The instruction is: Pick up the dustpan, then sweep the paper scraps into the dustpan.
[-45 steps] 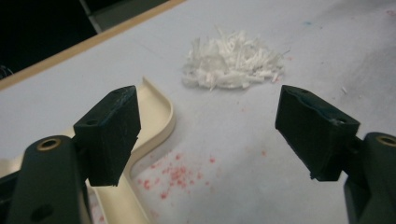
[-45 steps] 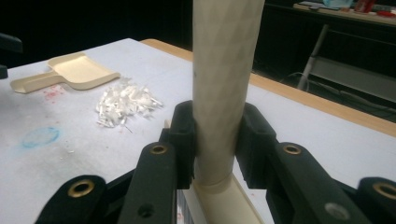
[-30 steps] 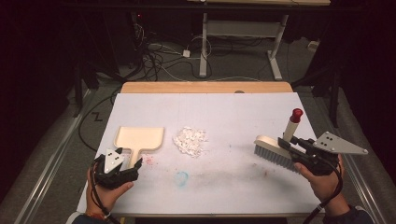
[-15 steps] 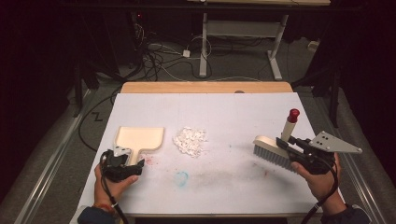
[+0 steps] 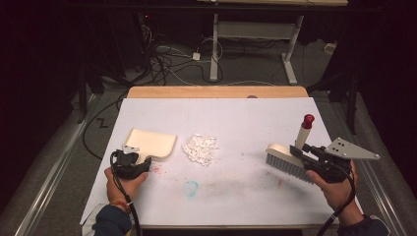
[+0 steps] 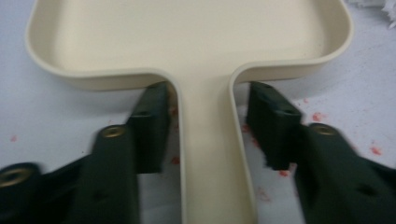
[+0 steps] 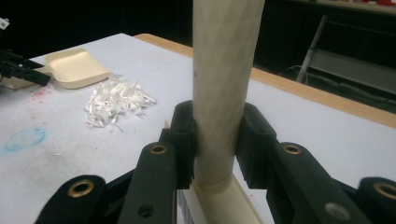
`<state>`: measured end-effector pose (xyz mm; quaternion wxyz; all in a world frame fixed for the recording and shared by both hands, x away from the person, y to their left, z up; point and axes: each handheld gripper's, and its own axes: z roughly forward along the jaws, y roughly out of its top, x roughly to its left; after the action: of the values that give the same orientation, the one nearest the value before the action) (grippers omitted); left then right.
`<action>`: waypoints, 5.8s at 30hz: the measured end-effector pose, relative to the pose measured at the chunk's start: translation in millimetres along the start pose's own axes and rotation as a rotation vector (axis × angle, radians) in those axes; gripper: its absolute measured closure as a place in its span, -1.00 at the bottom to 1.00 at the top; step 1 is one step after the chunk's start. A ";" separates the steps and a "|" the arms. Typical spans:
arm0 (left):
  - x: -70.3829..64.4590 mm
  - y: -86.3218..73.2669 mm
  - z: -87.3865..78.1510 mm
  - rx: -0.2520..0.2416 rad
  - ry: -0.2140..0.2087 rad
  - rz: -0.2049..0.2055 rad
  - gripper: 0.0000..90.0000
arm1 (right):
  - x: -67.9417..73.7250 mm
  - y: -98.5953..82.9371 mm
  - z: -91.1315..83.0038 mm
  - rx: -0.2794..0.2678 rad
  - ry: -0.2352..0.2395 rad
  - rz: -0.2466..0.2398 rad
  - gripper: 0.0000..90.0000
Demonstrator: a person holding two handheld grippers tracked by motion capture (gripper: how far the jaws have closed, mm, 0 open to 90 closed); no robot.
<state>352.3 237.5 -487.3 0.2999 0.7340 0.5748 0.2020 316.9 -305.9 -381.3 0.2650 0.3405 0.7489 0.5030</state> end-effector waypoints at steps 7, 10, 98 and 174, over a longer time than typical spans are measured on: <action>-0.1 2.5 -0.7 0.010 -0.002 0.035 0.41 | 0.4 -0.5 1.1 0.010 -0.004 -0.013 0.59; 1.3 4.4 -4.3 0.021 -0.004 0.058 0.41 | 0.0 0.1 0.0 0.004 -0.009 -0.015 0.59; -27.4 -25.8 -65.0 0.157 -0.180 0.346 0.41 | 12.0 67.5 205.7 0.001 -0.072 0.073 0.59; -58.7 -12.0 -45.5 0.217 -0.224 0.404 0.41 | 181.2 56.9 228.0 -0.050 0.282 -0.119 0.59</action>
<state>299.3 192.2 -458.9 0.2348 0.8796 0.3982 0.1125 385.6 -19.6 -418.7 0.1950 0.2146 0.7848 0.5478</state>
